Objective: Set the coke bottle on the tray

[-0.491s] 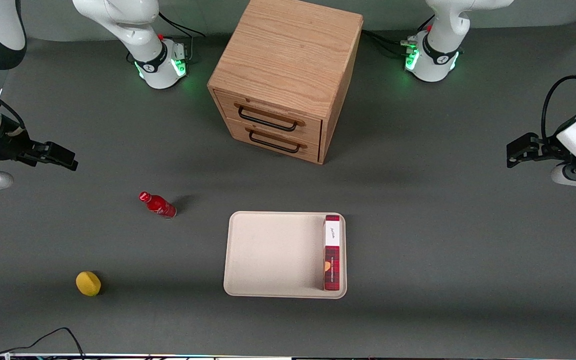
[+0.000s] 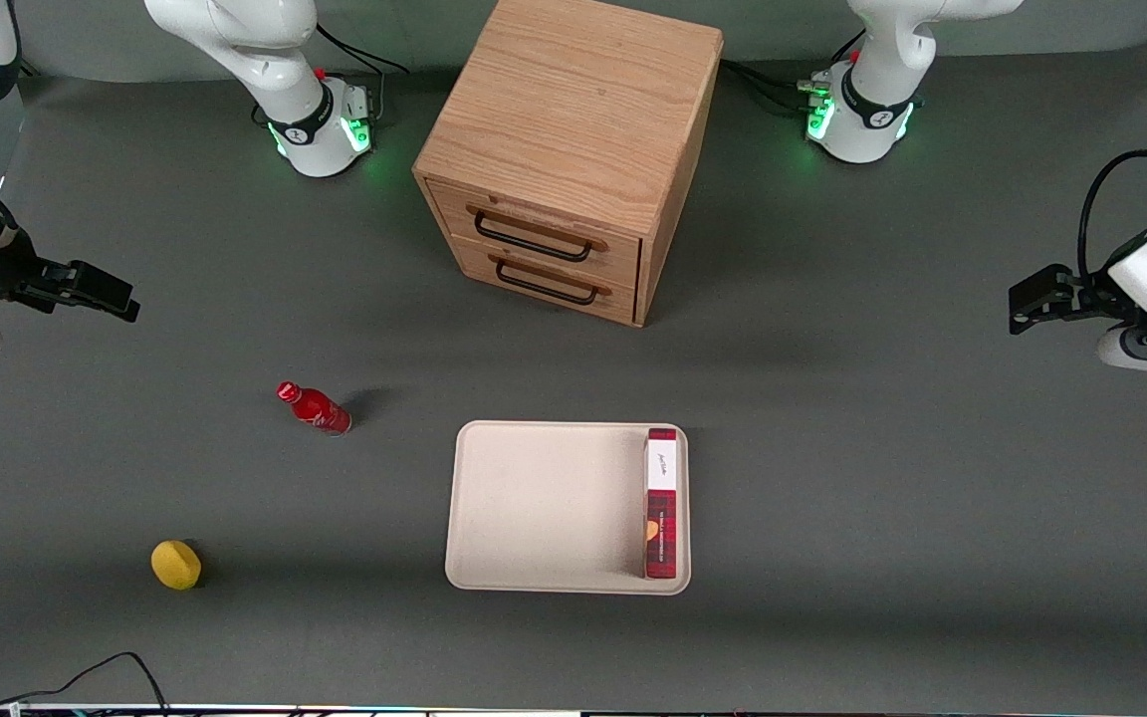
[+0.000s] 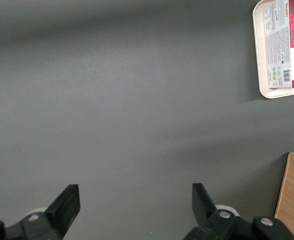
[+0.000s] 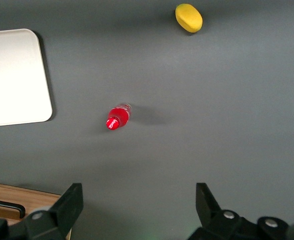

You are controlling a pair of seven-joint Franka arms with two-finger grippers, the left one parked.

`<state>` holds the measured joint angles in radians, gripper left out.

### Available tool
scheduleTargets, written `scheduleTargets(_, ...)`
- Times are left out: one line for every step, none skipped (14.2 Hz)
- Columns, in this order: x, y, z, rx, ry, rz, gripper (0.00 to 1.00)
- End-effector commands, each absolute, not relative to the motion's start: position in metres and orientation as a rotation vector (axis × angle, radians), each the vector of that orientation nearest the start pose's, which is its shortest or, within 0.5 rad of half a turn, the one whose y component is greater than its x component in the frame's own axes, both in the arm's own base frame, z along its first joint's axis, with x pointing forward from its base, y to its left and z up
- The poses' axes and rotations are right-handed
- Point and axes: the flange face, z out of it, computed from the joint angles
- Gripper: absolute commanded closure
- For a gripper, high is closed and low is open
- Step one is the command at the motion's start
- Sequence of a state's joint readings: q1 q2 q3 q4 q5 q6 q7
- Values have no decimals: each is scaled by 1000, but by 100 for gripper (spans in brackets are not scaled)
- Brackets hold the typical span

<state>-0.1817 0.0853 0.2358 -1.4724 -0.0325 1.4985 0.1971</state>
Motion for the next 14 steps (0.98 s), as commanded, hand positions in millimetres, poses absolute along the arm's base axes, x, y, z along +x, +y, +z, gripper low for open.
scheduleTargets(585,35,607,-3135,186,142,0)
scheduleTargets(585,36,611,-3148,192,128,0)
scheduleTargets(584,40,611,-3156,190,133,0)
scheduleTargets(581,38,616,-3156,197,122,0)
scheduleTargets(581,37,620,-3148,201,108,0)
scheduleTargets(581,28,620,-3141,216,112,0)
scheduleTargets(581,22,620,-3127,231,114,0)
scheduleTargets(582,24,619,-3098,235,120,0)
scheduleTargets(582,23,617,-3096,228,125,0)
scheduleTargets(583,24,616,-3090,227,128,0)
scheduleTargets(583,30,612,-3085,243,144,0)
scheduleTargets(583,38,609,-3080,275,156,0)
scheduleTargets(583,42,593,-3078,286,188,0)
scheduleTargets(586,51,581,-3078,258,186,0)
